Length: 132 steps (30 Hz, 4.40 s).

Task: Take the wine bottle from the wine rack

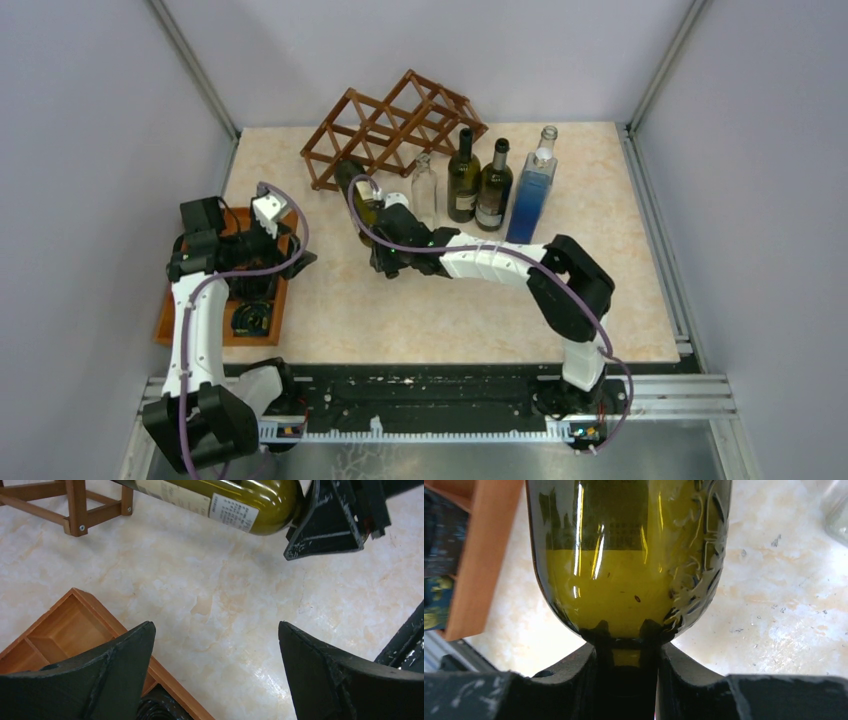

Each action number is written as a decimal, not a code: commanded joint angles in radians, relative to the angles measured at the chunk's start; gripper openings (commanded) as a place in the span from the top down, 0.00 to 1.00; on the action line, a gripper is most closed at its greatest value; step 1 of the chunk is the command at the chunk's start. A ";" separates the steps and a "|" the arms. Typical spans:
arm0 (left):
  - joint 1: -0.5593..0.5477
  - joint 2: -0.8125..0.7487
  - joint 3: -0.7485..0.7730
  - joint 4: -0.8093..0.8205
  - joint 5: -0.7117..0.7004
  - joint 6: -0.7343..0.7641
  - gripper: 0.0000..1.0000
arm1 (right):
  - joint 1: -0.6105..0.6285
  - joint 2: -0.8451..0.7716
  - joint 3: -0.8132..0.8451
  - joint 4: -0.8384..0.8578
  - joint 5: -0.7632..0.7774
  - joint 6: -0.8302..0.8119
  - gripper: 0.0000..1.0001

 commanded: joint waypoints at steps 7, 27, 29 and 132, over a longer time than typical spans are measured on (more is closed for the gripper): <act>0.006 -0.074 0.000 -0.248 0.170 0.583 0.01 | 0.039 -0.226 -0.046 0.107 -0.198 -0.059 1.00; 0.004 -0.190 -0.095 -0.559 0.093 1.542 0.01 | 0.111 -0.246 0.121 -0.265 -0.406 -0.254 1.00; 0.003 -0.201 -0.107 -0.557 0.090 1.539 0.01 | 0.122 -0.234 0.147 -0.270 -0.410 -0.252 1.00; -0.002 -0.054 0.016 -0.201 0.451 0.328 1.00 | 0.115 -0.330 0.041 0.411 0.023 -0.026 0.35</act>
